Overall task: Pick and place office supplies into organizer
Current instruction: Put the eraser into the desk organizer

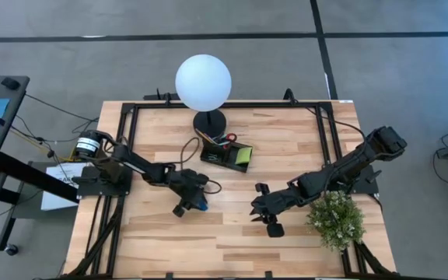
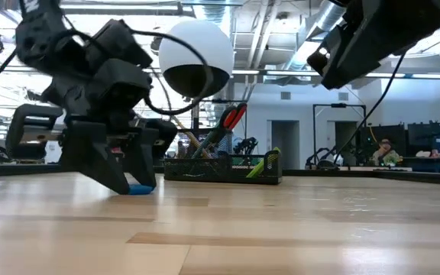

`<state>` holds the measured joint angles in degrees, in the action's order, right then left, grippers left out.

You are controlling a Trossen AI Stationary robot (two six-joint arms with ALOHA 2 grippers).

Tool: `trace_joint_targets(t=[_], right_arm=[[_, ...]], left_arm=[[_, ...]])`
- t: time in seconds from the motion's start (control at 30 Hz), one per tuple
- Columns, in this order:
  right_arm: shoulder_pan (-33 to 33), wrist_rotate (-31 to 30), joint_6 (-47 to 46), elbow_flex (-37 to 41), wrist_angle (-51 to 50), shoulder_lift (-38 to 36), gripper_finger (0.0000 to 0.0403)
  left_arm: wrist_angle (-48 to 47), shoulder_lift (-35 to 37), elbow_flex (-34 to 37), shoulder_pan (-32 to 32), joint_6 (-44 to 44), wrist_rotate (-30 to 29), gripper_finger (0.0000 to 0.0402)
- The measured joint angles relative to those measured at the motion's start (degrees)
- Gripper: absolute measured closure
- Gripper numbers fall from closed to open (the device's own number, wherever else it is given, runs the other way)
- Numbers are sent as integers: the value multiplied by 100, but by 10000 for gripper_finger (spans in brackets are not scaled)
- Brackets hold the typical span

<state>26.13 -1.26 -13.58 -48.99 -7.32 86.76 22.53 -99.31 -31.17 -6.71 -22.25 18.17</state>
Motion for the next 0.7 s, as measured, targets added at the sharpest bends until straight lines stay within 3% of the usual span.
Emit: trace_joint_targets(t=[0.2, 0.5, 0.7], right_arm=[[0, -2, 2, -2, 84, 0, 306], [0, -4, 2, -2, 234, 0, 306], [0, -4, 2, -2, 268, 0, 306]], left_arm=[[1237, -11, 717, 148, 182, 7, 252], [1212, -11, 659, 148, 185, -7, 252], [1877, -637, 518, 163, 349, 297, 252]])
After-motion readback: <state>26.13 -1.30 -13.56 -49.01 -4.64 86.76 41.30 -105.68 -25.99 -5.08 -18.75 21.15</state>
